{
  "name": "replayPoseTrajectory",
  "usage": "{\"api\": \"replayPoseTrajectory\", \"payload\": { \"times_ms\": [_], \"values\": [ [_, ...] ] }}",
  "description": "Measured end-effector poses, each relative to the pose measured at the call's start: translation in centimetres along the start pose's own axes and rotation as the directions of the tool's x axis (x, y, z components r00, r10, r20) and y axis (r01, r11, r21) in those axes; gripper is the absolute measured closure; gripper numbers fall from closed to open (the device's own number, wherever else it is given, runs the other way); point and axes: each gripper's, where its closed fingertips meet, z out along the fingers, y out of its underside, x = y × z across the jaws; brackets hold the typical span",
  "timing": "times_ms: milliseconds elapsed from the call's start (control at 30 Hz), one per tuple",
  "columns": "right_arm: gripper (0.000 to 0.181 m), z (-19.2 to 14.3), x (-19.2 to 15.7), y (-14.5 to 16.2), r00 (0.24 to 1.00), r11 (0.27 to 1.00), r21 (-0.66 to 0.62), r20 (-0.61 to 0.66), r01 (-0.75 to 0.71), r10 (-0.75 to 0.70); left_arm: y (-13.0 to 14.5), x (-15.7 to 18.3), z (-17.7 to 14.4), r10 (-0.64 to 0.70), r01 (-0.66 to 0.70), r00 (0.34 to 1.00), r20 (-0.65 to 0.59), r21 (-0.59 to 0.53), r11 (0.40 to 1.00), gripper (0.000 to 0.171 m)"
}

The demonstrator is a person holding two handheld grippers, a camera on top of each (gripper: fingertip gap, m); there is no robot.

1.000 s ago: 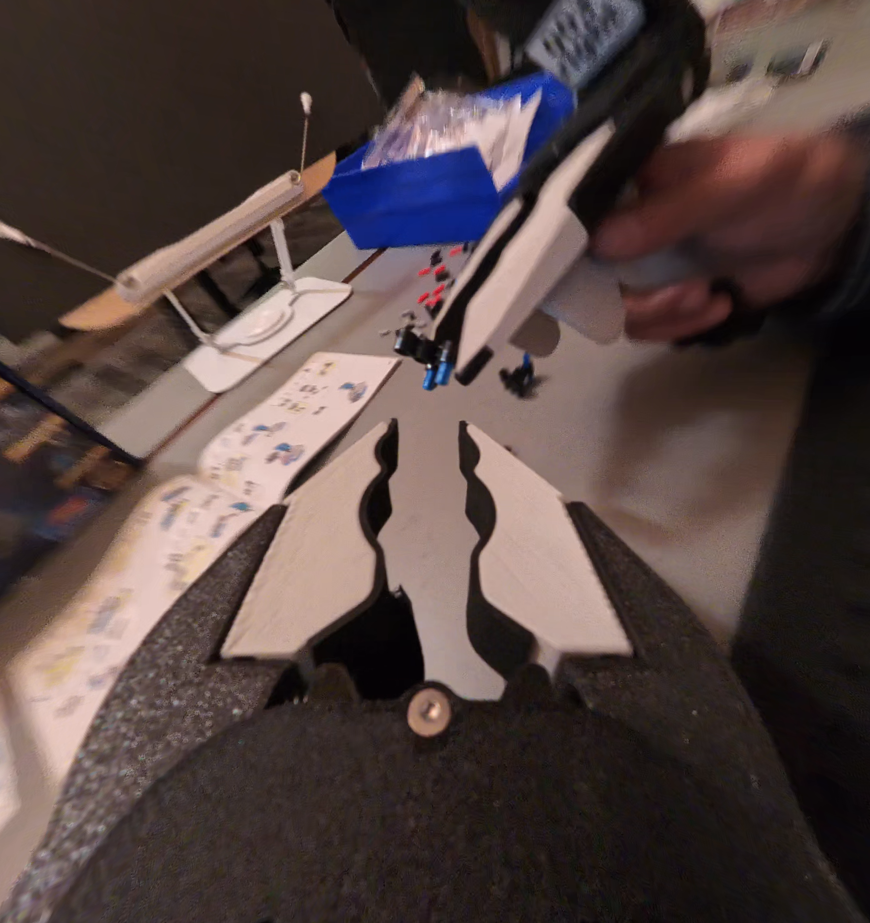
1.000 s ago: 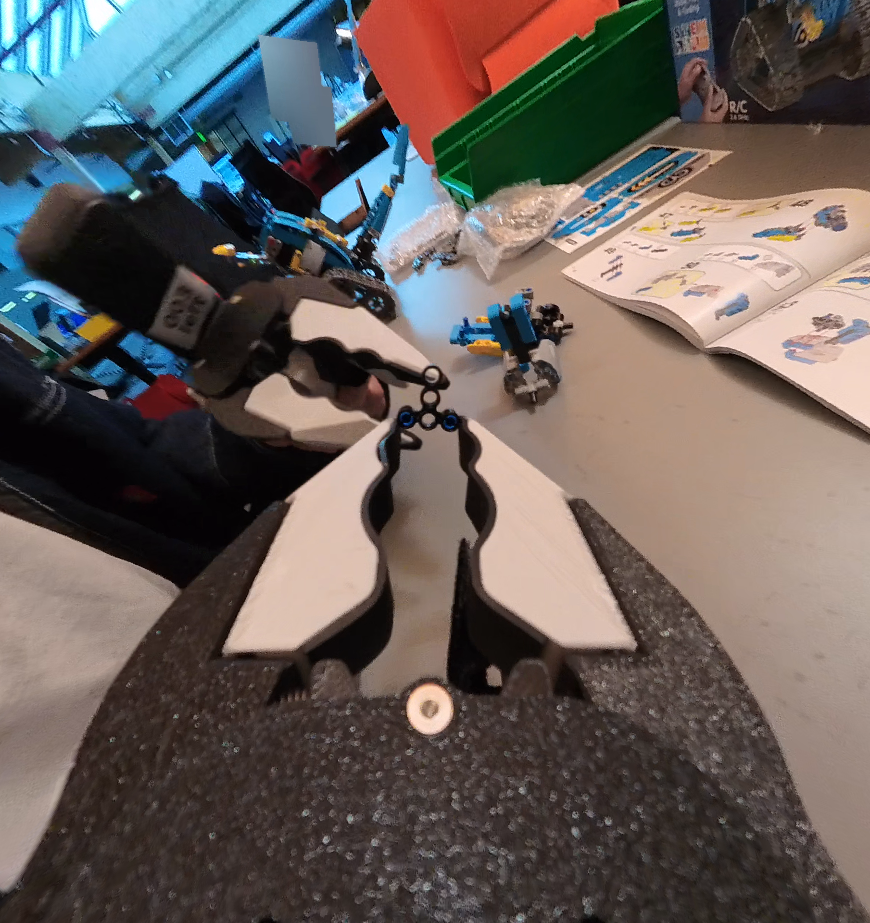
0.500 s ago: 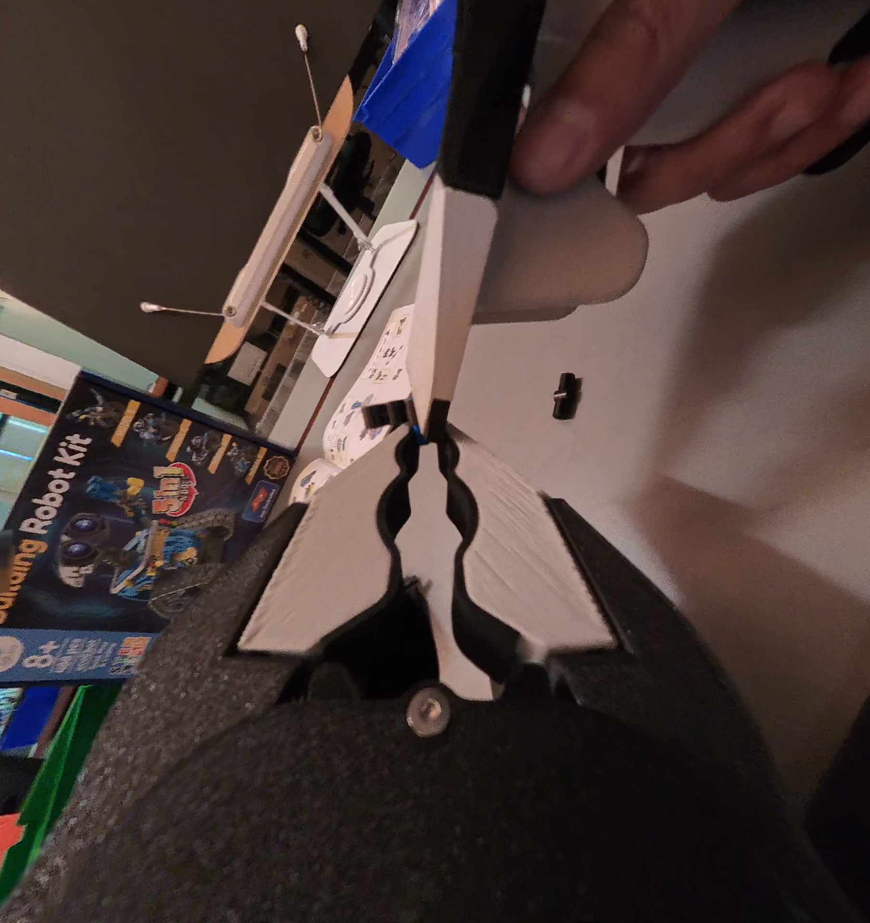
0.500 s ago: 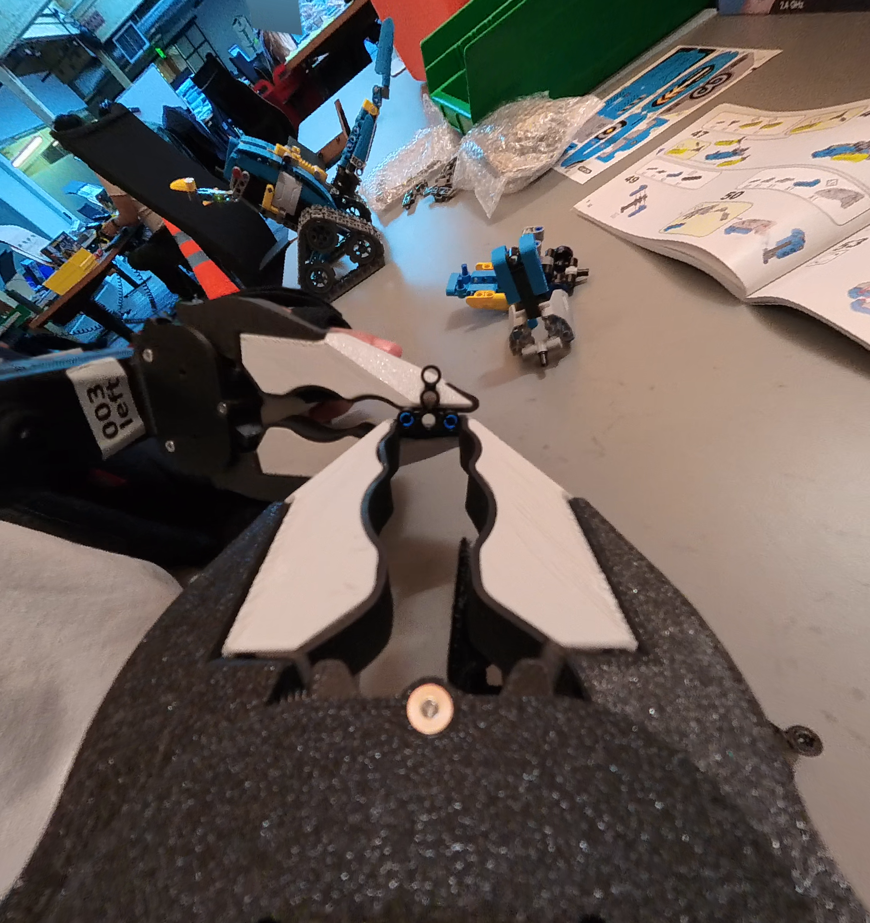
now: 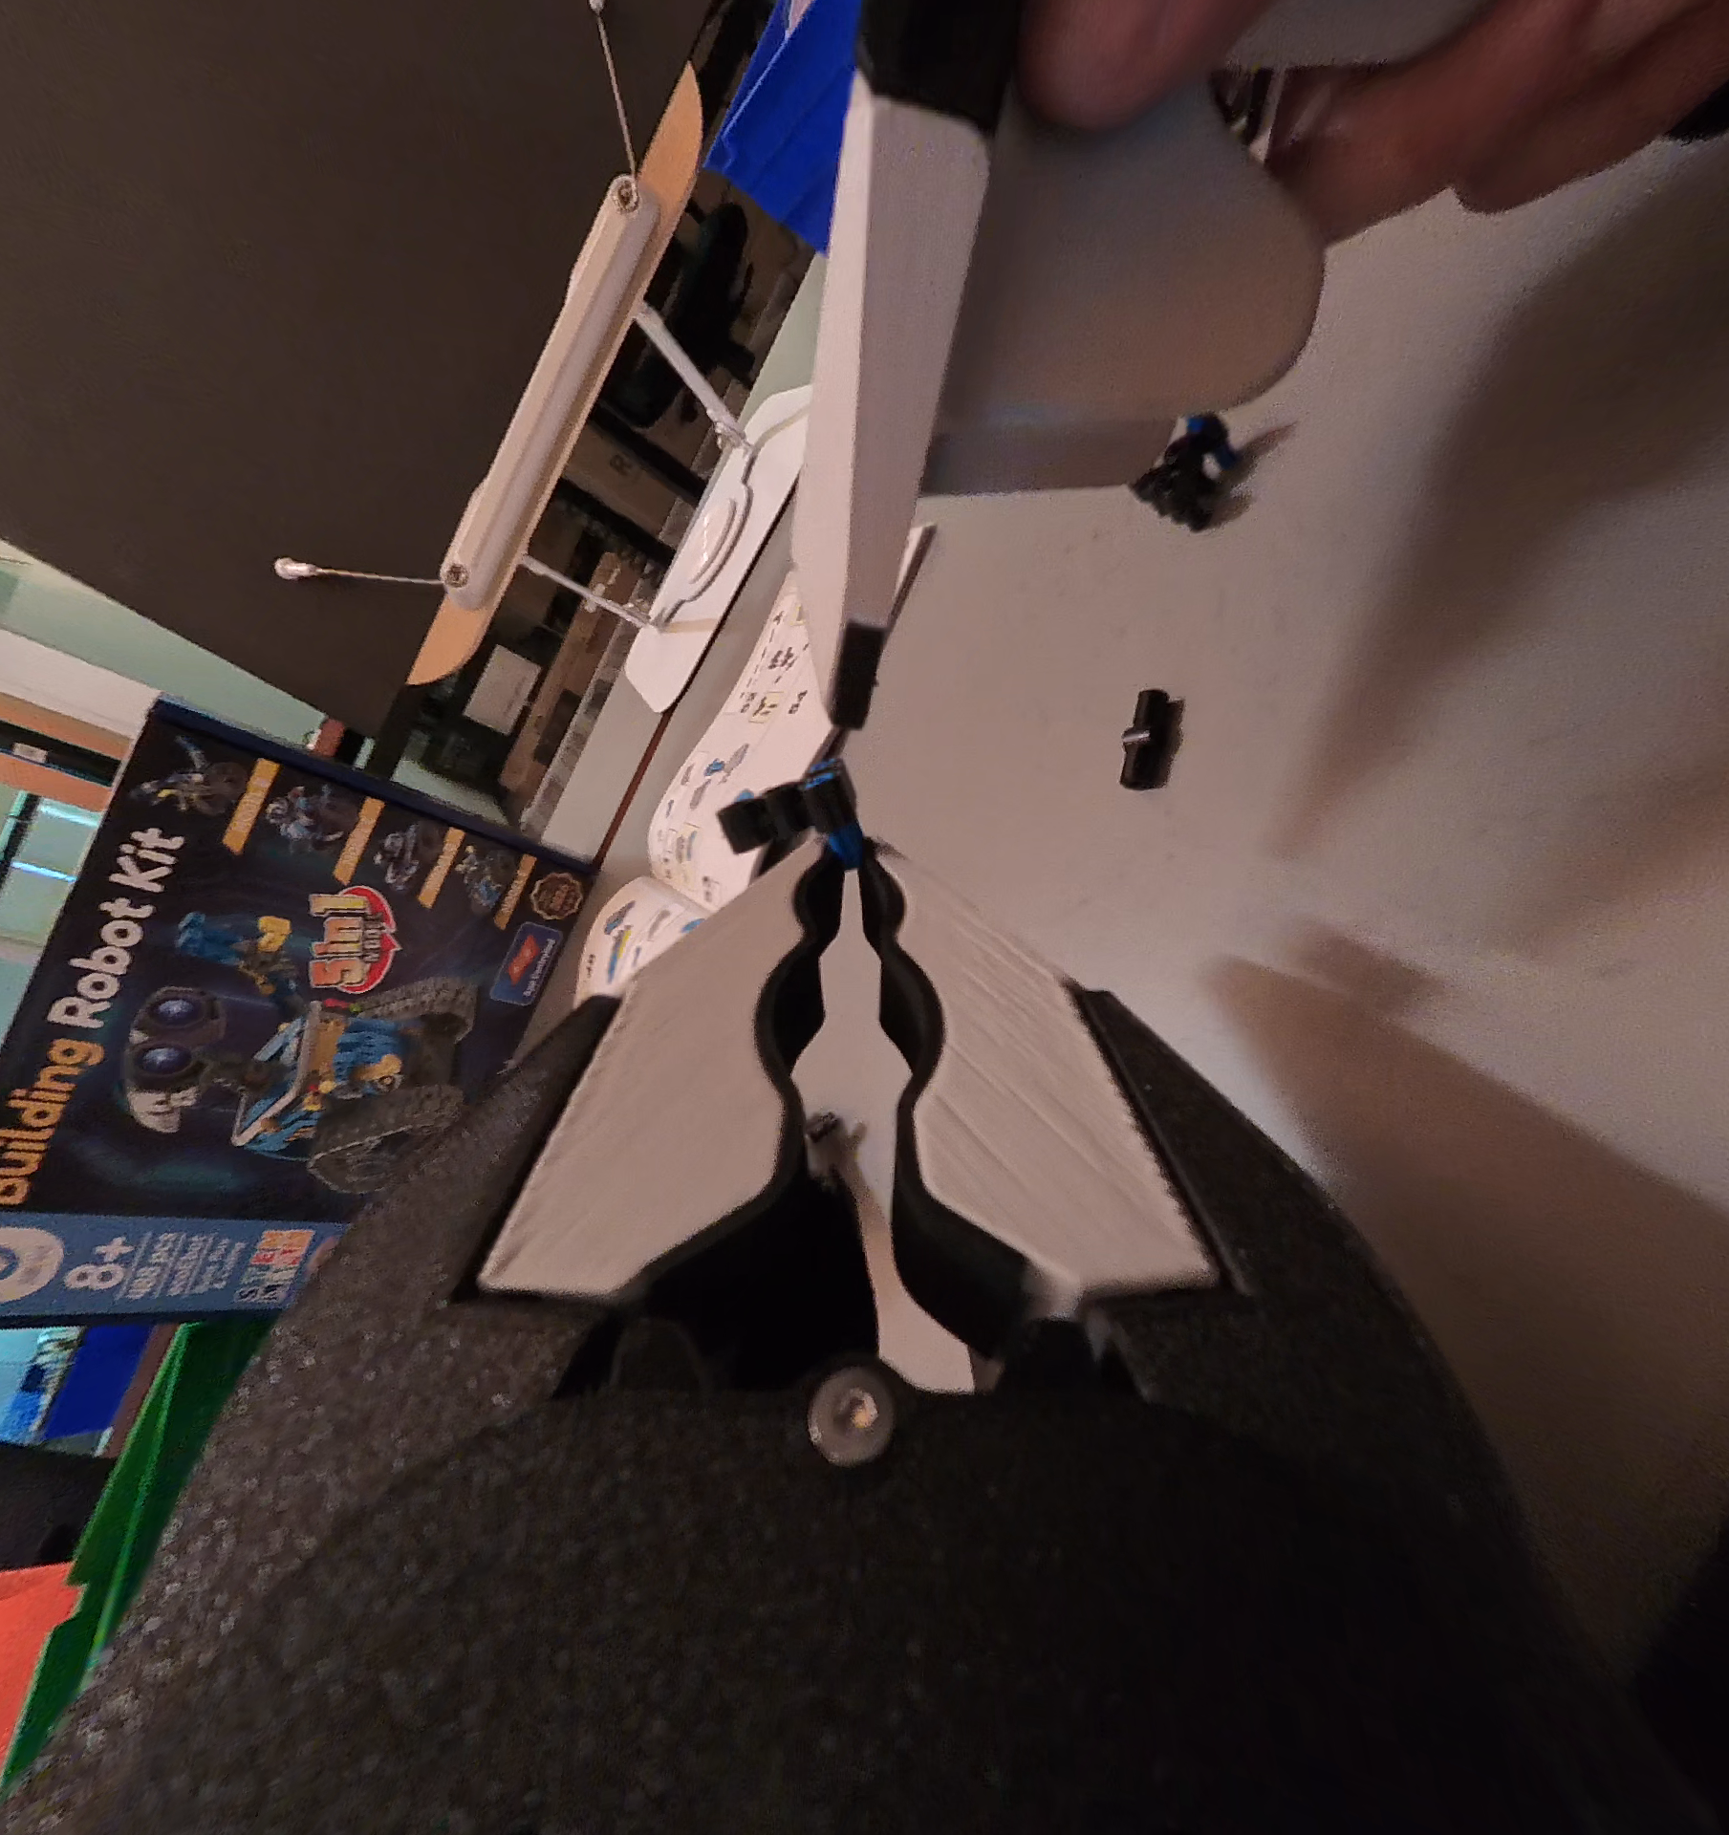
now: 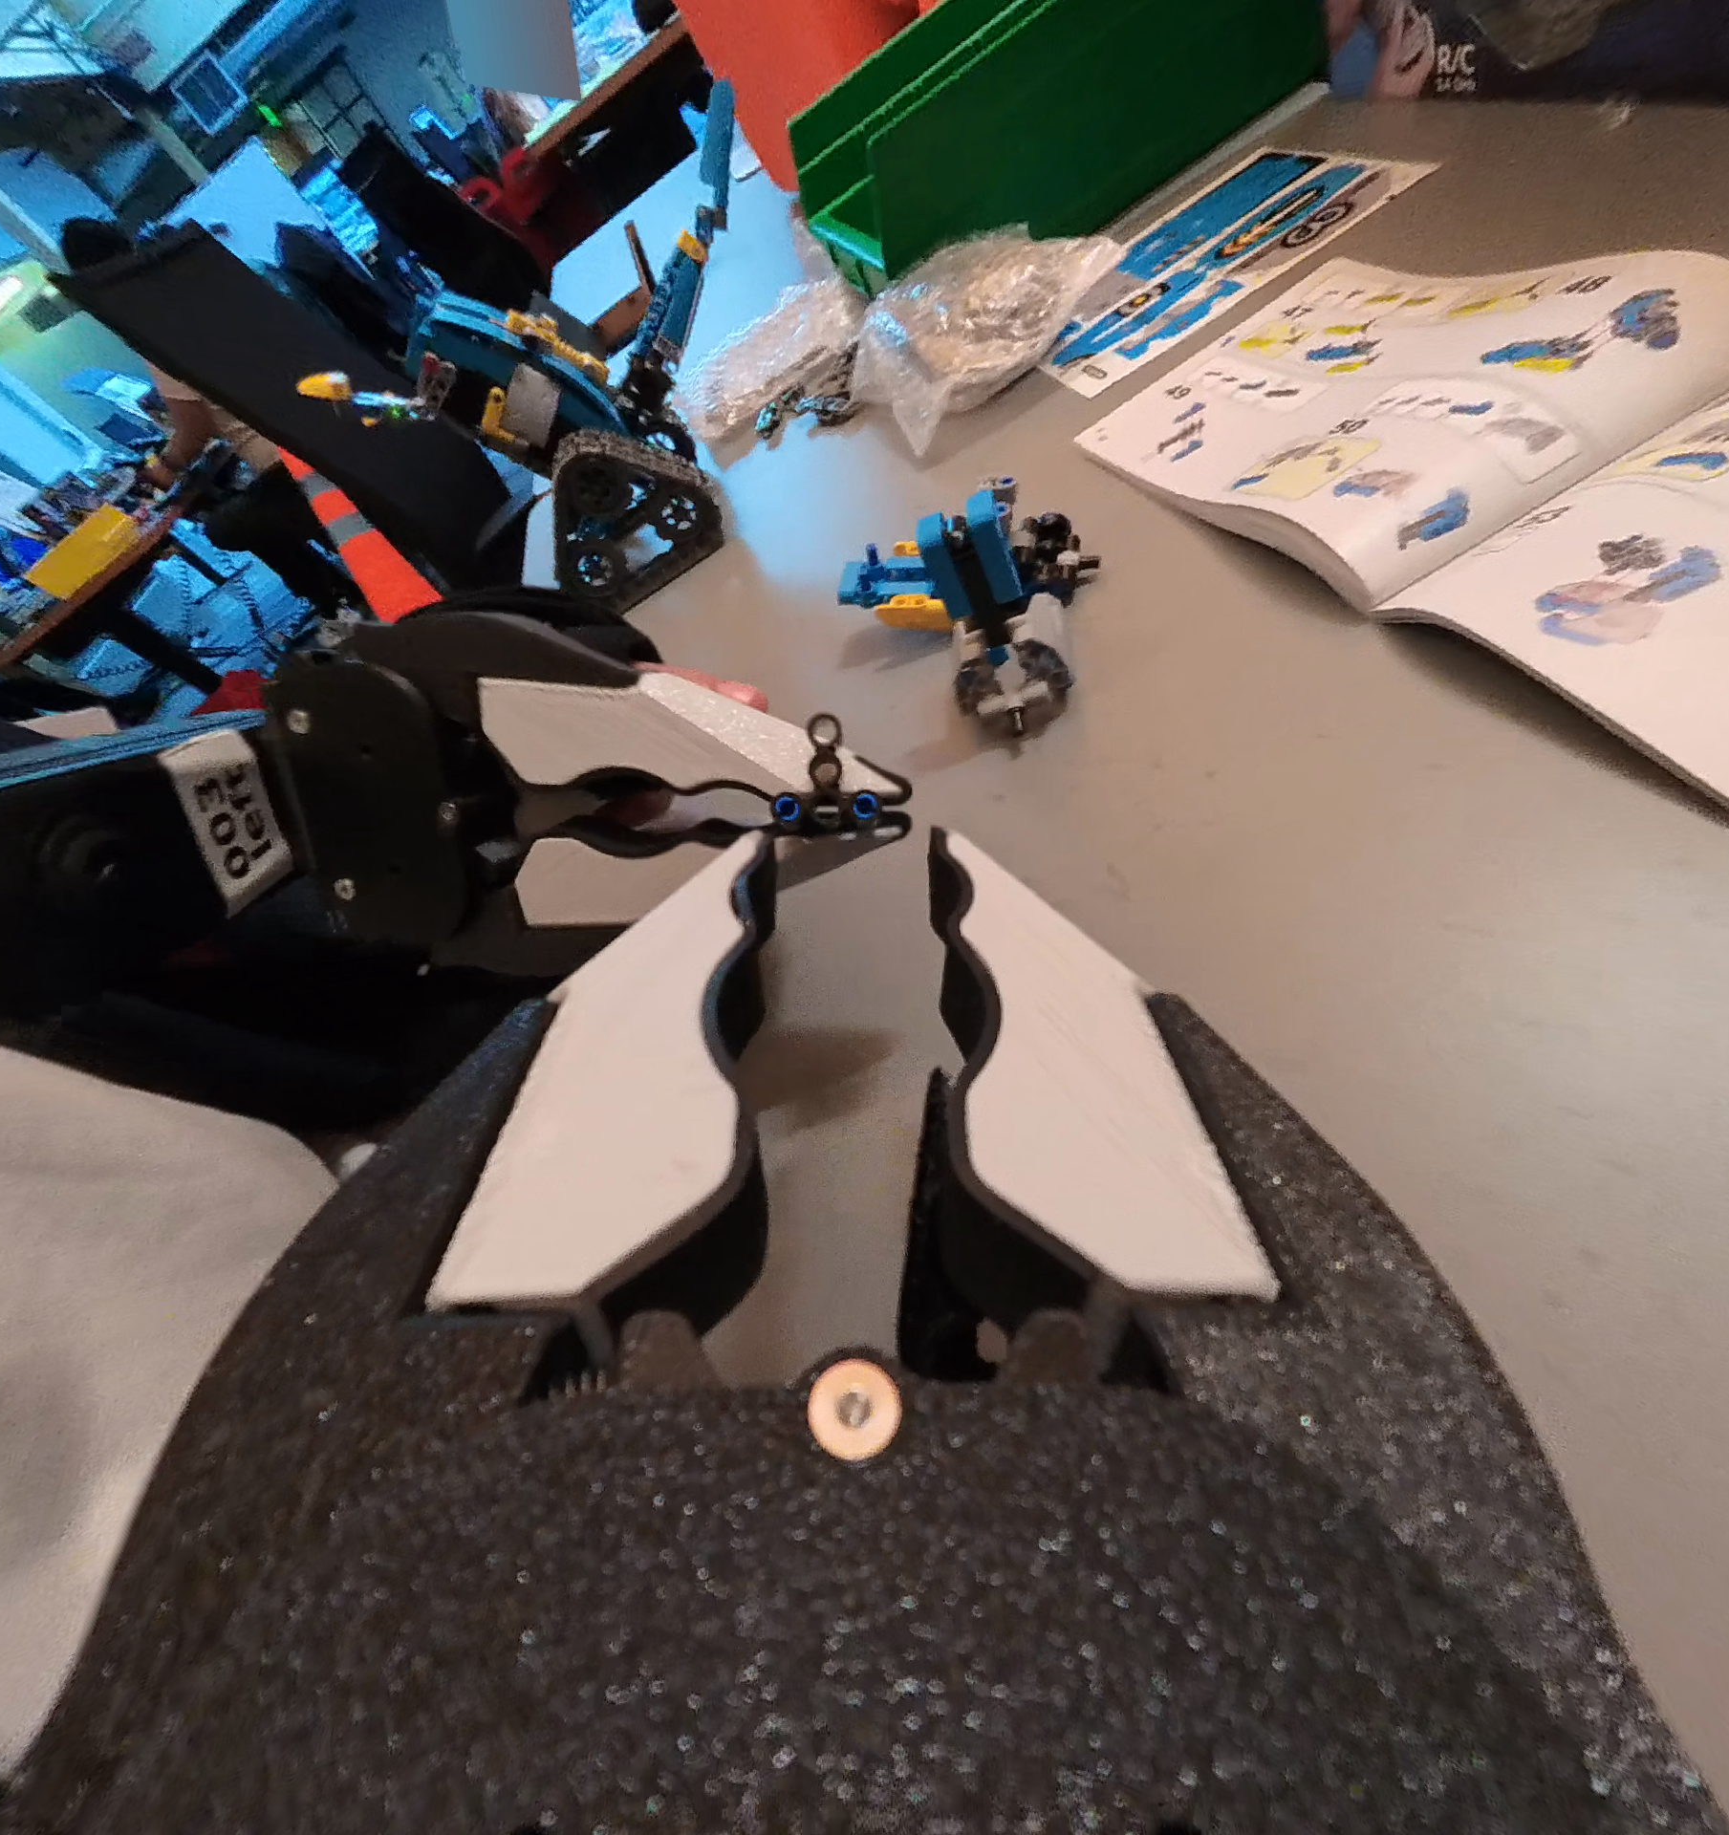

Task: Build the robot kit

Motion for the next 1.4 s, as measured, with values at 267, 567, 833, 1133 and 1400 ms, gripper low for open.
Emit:
{"api": "replayPoseTrajectory", "payload": {
  "times_ms": [267,567,833,1133,1400],
  "values": [
    [0.157,1.1,-0.8,0.6,1.0,0.999,-0.031,0.012,0.024,-0.024,-0.4,0.3,-0.1,0.052,-0.052,0.999,0.011,0.013,0.999,0.17],
    [0.158,1.6,-0.8,0.6,0.999,0.999,-0.026,-0.021,0.046,-0.046,-0.4,0.2,0.0,-0.01,0.01,1.0,0.001,-0.002,1.0,0.168],
    [0.158,1.6,-1.0,0.5,1.0,1.0,-0.008,0.02,-0.003,0.003,-0.4,0.3,-0.1,-0.027,0.027,1.0,-0.008,-0.006,1.0,0.169],
    [0.154,-8.3,8.6,4.5,0.914,0.892,-0.432,-0.294,0.135,-0.28,1.2,0.6,0.2,-0.157,0.152,0.983,-0.094,-0.059,0.987,0.169],
    [0.158,-7.6,9.9,7.1,0.892,0.764,-0.629,-0.254,0.14,-0.373,1.3,0.7,0.0,-0.234,0.228,0.961,-0.151,-0.053,0.972,0.169]
  ]
}}
